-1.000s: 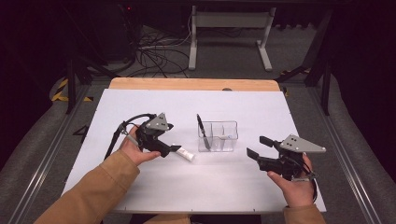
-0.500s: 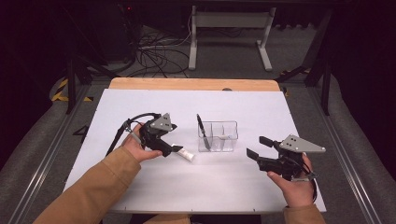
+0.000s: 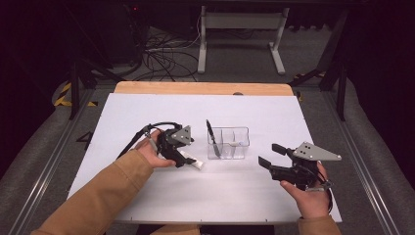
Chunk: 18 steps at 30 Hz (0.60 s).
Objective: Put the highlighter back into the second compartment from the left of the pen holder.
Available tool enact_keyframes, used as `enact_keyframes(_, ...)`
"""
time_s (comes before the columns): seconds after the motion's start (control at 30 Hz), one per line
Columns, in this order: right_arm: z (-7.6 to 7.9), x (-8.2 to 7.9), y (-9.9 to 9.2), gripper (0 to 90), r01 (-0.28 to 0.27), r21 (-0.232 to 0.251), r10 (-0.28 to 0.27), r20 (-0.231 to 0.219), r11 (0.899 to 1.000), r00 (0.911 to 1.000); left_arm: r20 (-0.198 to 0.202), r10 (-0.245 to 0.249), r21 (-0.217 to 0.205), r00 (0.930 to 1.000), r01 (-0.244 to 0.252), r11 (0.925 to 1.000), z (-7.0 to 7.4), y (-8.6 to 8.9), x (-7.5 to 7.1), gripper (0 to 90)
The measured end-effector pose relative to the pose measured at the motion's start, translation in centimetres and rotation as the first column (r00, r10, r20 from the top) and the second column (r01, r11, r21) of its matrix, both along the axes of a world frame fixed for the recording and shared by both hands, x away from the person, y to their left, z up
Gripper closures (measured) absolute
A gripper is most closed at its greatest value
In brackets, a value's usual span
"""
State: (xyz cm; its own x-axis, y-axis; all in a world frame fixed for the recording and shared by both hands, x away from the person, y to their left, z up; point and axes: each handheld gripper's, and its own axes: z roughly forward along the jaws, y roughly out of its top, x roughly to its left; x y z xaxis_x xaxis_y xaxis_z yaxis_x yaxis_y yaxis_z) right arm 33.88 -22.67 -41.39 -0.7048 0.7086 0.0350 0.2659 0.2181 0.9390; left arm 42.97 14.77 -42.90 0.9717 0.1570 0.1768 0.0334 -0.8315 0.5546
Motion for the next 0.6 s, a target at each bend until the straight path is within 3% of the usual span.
enact_keyframes(0.3,-0.2,-0.5,-0.1,31.1,0.007,-0.008,-0.007,-0.010,1.000,0.9999,-0.019,-0.041,0.059,0.9990,0.042,0.9974,-1.2,-0.9,0.4,33.7)
enact_keyframes(0.6,-0.3,-0.9,-0.4,31.1,0.017,-0.004,-0.017,-0.020,1.000,0.9997,-0.029,-0.086,0.132,0.9959,0.089,0.9873,-2.5,-1.8,0.6,39.2)
